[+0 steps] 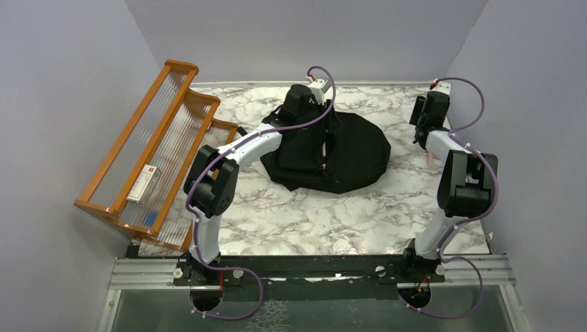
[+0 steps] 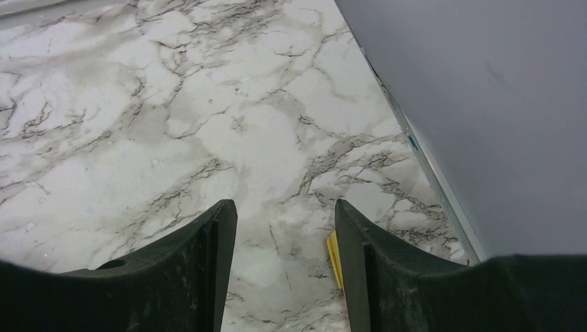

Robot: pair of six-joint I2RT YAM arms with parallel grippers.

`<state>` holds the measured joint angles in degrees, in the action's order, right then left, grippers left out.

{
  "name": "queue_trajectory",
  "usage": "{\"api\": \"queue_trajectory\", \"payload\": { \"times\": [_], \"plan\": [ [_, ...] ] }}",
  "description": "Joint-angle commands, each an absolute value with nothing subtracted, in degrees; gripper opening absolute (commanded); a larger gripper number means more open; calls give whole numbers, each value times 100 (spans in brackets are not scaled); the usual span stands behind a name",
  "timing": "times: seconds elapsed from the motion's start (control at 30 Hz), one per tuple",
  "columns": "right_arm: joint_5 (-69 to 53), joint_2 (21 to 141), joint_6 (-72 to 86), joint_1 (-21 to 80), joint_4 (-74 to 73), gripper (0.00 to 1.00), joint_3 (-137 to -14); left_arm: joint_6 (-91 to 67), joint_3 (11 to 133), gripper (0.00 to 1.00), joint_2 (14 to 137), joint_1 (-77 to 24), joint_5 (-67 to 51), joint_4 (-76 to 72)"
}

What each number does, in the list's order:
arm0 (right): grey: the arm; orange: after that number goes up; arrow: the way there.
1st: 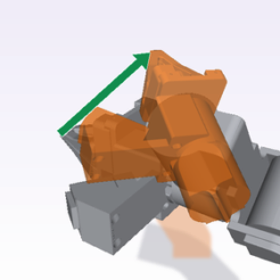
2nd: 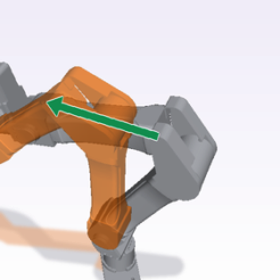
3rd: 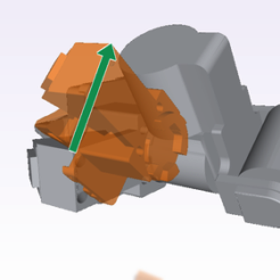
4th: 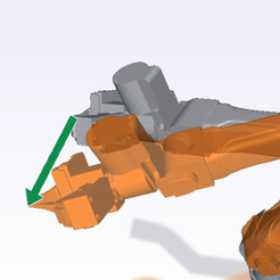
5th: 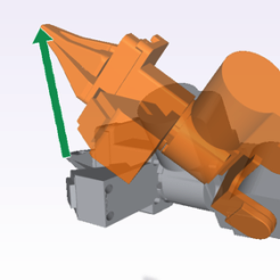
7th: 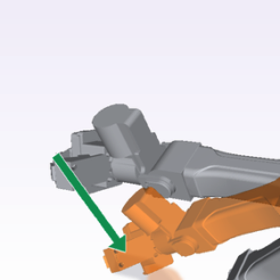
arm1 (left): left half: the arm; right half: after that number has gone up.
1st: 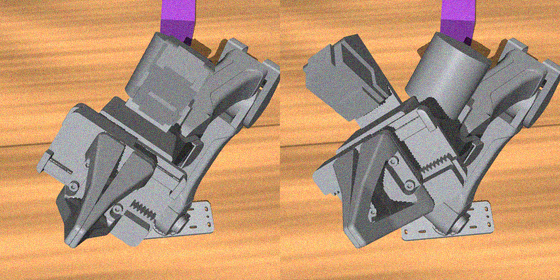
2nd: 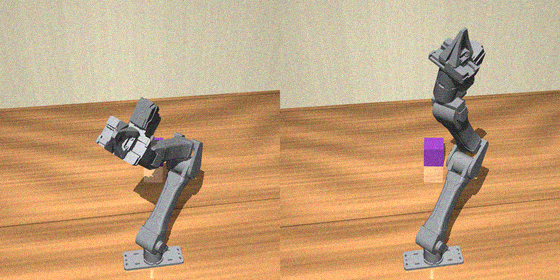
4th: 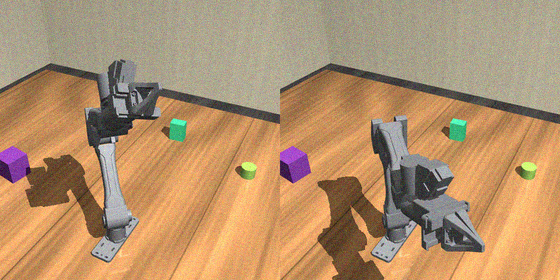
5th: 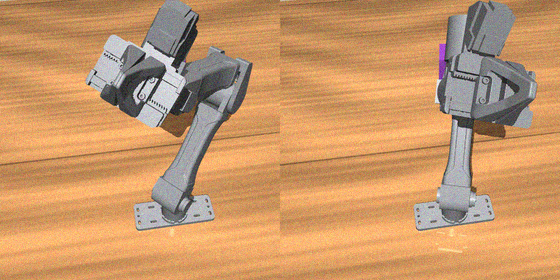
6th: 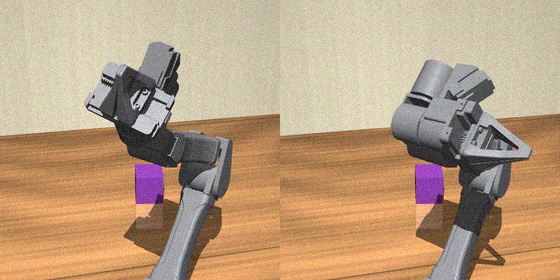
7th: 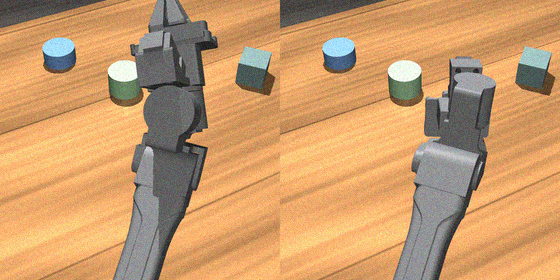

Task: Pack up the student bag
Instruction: Pick up the stationery from the center of the board.

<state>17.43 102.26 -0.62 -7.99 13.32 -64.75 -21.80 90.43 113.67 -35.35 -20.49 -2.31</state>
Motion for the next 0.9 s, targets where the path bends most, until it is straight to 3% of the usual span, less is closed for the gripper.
{"api": "queue_trajectory", "payload": {
  "times": [0.0,0.37,0.87],
  "plan": [
    [1509,10361,-130,-885,1065,59,-6884,-2076,9032,48,11032,-3525,-2207,-217],
    [2617,10030,1323,-860,10,60,-6593,-2025,9139,48,11060,-3524,-2241,-77],
    [4267,10554,5616,-853,-1598,60,-6735,-2056,9075,48,11017,-3524,-2313,-104]
  ]
}}
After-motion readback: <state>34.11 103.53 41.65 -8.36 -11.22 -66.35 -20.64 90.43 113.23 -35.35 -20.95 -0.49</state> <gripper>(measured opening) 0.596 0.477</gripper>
